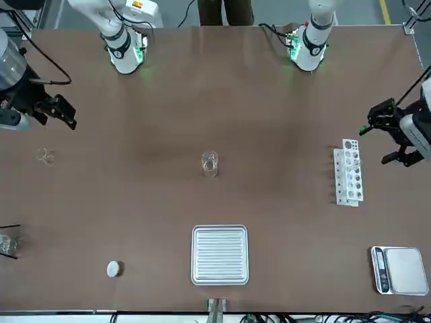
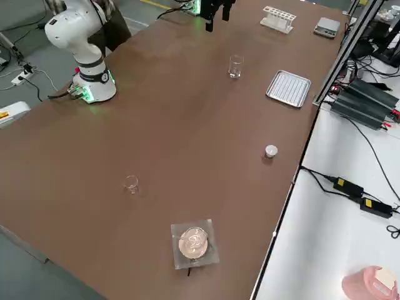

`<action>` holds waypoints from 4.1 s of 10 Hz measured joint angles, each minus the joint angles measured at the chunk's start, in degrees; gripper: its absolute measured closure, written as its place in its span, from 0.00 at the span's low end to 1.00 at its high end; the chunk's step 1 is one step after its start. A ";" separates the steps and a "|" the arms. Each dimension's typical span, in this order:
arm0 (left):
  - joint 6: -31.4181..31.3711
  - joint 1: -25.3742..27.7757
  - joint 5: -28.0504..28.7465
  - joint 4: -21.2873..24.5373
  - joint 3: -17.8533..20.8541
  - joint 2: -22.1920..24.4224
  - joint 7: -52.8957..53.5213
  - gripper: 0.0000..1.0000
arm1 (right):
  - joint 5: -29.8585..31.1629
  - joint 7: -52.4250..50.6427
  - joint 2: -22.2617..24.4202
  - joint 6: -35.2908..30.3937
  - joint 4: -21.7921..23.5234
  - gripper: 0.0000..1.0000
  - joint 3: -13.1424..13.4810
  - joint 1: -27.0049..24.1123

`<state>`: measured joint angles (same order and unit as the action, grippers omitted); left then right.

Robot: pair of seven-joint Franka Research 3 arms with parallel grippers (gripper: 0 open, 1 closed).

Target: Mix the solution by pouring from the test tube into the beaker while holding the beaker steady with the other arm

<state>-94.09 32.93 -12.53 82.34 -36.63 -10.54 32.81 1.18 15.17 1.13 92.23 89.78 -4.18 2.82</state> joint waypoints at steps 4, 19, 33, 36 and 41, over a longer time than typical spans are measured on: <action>-2.23 -0.45 0.27 1.67 0.00 1.46 -10.17 0.00 | 0.00 0.00 0.00 0.52 0.00 0.00 0.00 0.00; -5.06 -2.62 15.66 0.99 0.11 1.64 -27.51 0.01 | -0.01 0.00 -0.41 1.45 0.14 0.00 -0.02 0.03; -2.66 -32.77 15.68 0.79 30.62 3.47 -29.95 0.01 | -0.84 -0.01 -1.48 2.30 0.82 0.00 0.01 0.53; -2.65 -34.32 15.67 0.81 30.79 3.47 -29.94 0.01 | -0.87 -0.02 -1.48 2.30 0.83 0.00 0.00 0.53; -2.61 -34.36 10.55 0.84 31.01 3.47 -30.13 0.01 | -0.95 -0.21 -1.48 2.30 0.83 0.00 -0.04 0.53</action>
<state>-96.70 -1.43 -1.98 83.18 -5.62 -7.08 2.68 0.23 14.96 -0.35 94.53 90.61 -4.22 3.36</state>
